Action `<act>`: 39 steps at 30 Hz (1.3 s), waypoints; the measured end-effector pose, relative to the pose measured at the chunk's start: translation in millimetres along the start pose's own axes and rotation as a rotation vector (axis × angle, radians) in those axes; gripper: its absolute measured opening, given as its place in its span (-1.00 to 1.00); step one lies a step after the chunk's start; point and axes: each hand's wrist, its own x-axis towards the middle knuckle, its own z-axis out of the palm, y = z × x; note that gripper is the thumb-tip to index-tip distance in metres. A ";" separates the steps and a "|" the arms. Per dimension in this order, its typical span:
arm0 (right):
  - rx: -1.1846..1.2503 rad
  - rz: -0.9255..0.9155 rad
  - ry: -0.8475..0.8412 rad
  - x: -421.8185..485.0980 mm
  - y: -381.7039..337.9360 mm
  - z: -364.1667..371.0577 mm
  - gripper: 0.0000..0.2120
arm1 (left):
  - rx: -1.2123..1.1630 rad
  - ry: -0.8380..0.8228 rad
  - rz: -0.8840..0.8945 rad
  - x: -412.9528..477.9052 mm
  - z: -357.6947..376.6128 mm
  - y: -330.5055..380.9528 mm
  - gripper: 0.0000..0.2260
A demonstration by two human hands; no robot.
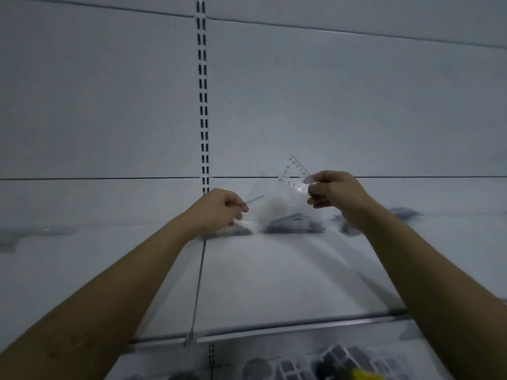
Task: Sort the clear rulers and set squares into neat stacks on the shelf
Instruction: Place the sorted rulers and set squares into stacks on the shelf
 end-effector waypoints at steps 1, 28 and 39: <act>0.007 0.012 0.027 1.6 6.2 -12.0 -0.83 | 0.007 0.005 0.010 9.8 12.0 6.4 -0.84; 0.158 0.086 0.058 47.3 60.5 -35.4 -0.66 | 0.366 0.267 0.168 75.3 115.0 22.7 -0.74; 0.441 0.237 0.011 40.8 60.6 -15.1 -0.84 | 0.191 0.219 0.325 56.2 96.5 31.4 -0.58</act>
